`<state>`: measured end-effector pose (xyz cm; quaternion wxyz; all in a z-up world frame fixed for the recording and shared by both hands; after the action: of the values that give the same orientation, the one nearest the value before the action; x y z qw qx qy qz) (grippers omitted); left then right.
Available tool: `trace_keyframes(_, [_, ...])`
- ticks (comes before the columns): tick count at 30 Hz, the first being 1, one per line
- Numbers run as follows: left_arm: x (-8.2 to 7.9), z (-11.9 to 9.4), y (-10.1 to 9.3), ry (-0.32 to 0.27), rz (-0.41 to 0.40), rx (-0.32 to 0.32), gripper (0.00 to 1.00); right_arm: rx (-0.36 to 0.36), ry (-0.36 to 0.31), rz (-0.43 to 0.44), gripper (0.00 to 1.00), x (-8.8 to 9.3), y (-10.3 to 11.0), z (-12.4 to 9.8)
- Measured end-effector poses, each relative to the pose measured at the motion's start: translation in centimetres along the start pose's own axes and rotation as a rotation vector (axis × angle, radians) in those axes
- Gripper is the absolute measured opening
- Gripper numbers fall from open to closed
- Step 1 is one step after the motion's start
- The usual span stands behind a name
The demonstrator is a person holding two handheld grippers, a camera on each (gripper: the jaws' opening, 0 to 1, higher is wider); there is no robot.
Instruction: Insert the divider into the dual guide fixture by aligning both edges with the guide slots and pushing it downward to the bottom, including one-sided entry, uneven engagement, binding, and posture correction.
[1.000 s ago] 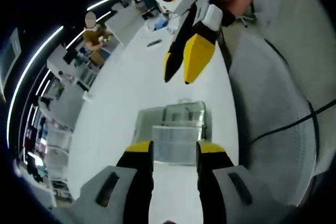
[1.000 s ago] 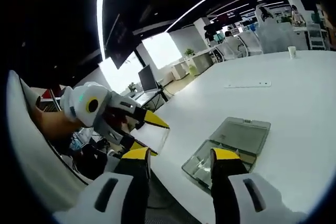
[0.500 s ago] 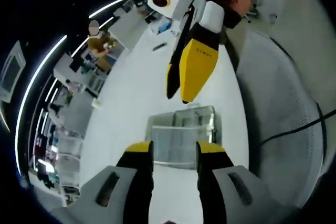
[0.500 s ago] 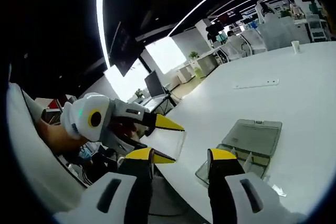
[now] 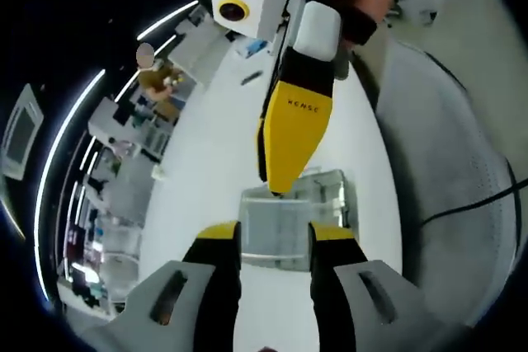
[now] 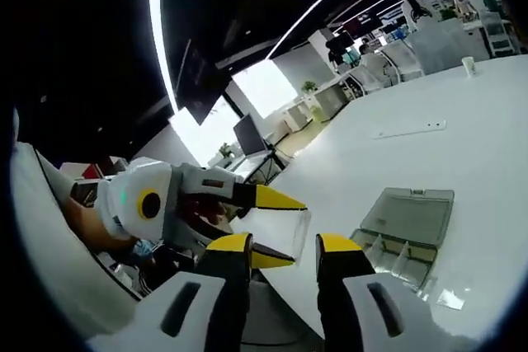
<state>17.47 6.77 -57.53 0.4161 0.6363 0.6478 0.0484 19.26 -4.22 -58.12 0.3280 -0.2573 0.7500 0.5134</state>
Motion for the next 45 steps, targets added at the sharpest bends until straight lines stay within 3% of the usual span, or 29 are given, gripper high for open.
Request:
trace_keyframes(12, [-0.5,0.1,0.0,-0.008,0.021,-0.016,0.29,-0.005,0.014,0.017,0.18,0.1,0.0,0.3])
trace_keyframes(32, [-1.0,-0.2,0.3,-0.016,0.047,-0.04,0.29,0.02,0.016,0.055,0.15,-0.2,-0.7,0.2])
trace_keyframes(39, [-1.3,-0.2,0.3,-0.023,0.059,-0.047,0.29,0.018,0.019,0.068,0.07,-0.3,-0.8,0.4])
trace_keyframes(45, [-1.4,-0.2,0.5,-0.027,0.062,-0.055,0.29,0.014,0.022,0.088,0.08,-0.2,-0.9,0.6])
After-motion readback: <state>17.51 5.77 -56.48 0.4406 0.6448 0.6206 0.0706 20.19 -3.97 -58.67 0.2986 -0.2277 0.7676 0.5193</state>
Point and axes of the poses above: the point that each gripper's makers call its tool centre point, and the gripper's own axes: z roughly forward along the fingers, y roughly to its left, x roughly out of its underside, the point moved 7 cm from there along -z, roughly backward along the fingers, and after that the axes turned 2 degrees about z, right-handed, at the moved point
